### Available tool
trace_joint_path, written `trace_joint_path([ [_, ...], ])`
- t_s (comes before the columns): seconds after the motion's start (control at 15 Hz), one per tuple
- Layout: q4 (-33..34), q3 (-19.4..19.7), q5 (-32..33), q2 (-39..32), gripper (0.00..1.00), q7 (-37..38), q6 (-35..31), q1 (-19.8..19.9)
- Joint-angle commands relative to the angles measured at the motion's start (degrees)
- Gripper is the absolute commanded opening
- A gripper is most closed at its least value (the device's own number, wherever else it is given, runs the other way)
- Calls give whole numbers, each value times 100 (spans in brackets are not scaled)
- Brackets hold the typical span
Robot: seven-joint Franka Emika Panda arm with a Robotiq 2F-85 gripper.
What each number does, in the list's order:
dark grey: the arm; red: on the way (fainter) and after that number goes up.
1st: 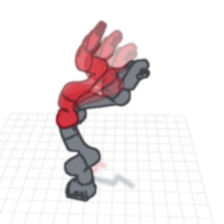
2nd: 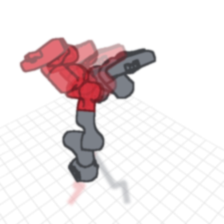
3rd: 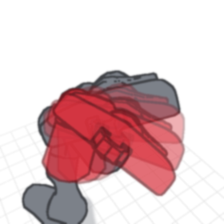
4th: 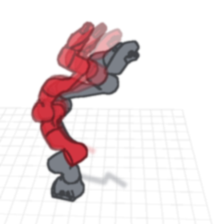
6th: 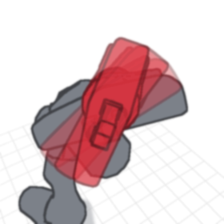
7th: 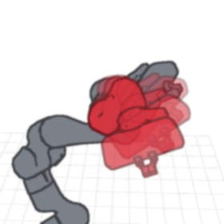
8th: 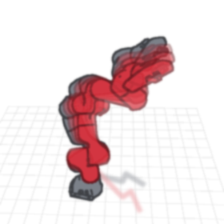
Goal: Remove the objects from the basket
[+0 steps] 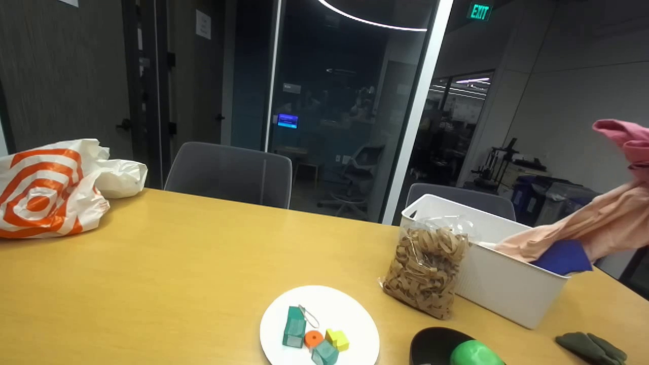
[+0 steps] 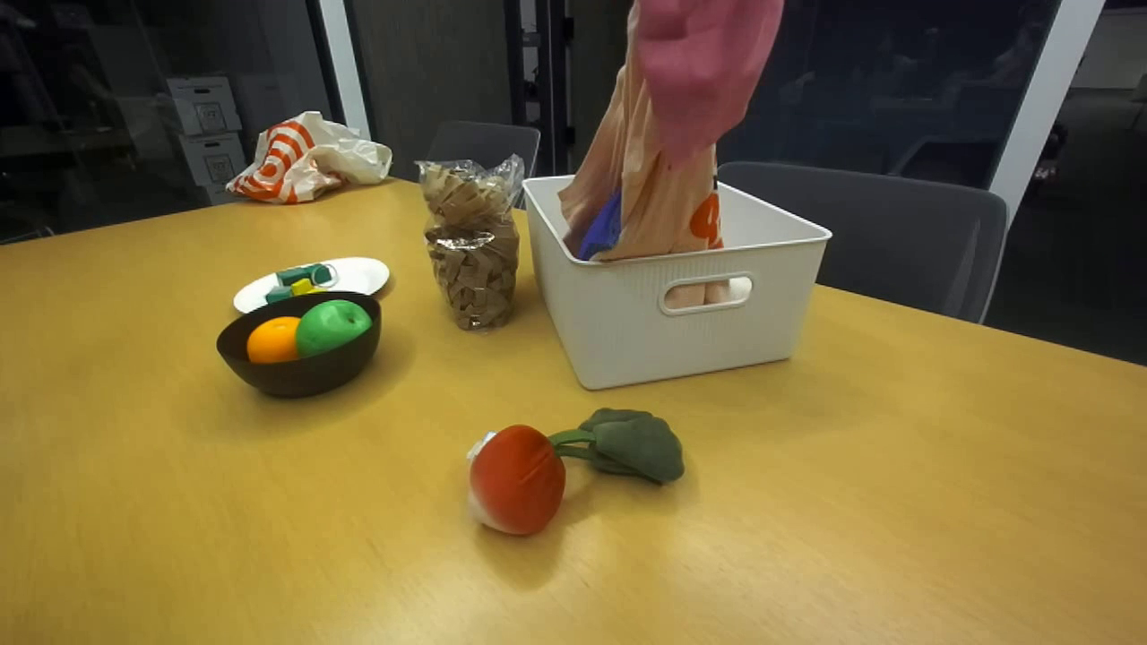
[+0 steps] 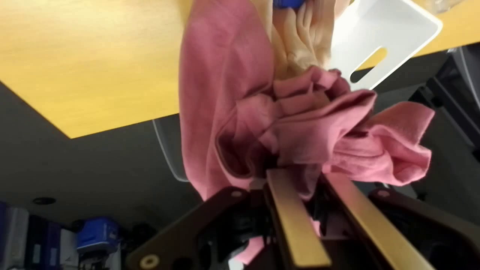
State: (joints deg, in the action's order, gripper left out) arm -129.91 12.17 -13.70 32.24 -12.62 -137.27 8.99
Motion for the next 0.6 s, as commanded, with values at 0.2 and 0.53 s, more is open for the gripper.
trace_joint_path([
  [0.2, -228, -86, 934, 1011, 5, 1346, -259, 947],
  [0.53, -295, -72, 1293, 1455, 5, 2167, -403, 1658],
])
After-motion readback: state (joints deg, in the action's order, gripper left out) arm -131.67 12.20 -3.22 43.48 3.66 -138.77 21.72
